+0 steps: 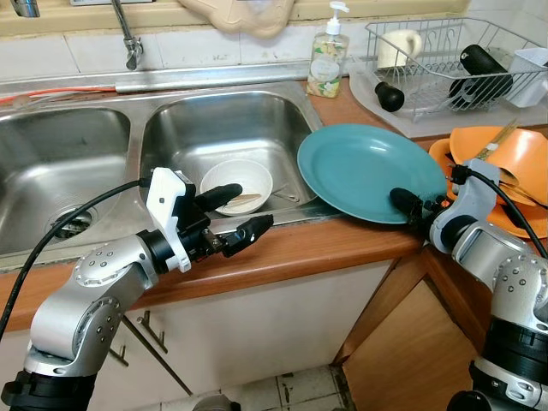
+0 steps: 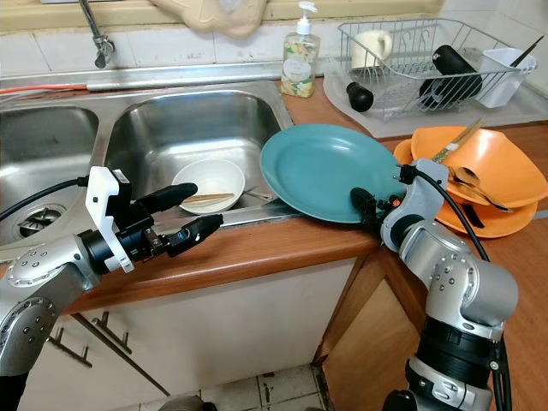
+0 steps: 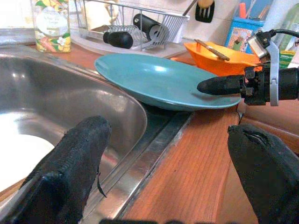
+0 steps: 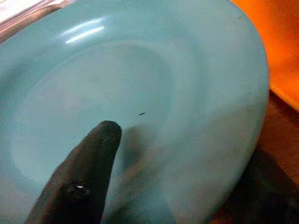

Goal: Kitchen organization

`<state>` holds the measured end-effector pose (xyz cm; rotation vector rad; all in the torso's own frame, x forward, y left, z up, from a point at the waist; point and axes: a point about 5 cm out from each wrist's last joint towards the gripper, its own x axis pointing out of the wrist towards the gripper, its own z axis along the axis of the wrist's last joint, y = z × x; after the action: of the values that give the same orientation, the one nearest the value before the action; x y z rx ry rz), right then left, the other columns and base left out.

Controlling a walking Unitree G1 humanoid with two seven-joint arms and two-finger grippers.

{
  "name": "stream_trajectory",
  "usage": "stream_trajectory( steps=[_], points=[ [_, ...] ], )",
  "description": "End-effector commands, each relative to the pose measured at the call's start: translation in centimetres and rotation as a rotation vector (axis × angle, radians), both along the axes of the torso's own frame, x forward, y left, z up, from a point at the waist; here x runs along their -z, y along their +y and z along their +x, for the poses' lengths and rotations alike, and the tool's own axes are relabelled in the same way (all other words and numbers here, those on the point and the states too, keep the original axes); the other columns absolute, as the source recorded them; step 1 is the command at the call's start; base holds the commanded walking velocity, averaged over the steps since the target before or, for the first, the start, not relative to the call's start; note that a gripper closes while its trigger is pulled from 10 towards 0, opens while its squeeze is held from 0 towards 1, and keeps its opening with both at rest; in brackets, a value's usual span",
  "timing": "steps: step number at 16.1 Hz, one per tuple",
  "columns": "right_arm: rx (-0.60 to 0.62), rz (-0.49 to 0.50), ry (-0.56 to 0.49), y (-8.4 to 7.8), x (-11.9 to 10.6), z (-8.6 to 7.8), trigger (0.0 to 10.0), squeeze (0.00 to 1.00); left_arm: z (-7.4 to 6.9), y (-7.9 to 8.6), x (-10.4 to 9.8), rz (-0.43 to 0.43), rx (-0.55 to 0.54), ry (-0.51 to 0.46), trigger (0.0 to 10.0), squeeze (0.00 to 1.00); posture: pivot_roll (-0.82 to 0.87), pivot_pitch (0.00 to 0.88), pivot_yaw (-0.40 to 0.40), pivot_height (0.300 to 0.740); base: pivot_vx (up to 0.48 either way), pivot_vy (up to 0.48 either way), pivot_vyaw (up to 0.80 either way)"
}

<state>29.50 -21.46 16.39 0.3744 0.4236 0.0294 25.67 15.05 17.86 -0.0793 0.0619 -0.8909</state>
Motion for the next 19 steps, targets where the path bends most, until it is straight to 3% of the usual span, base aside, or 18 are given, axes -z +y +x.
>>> stream_trajectory(
  steps=[1,19],
  points=[
    [-0.004,0.023,-0.021,0.2,-0.4,0.3,0.0,0.0,-0.2,-0.1,-0.3,0.005,0.009,-0.007,10.0,0.0,-0.01,0.0,0.017,0.74,0.0,0.0,0.0],
    [0.015,0.024,-0.095,0.4,-1.6,1.0,0.0,0.0,0.2,-0.3,-0.1,0.0,-0.01,-0.011,10.0,0.0,-0.03,0.0,0.025,0.74,0.0,0.0,0.0]
  ],
)
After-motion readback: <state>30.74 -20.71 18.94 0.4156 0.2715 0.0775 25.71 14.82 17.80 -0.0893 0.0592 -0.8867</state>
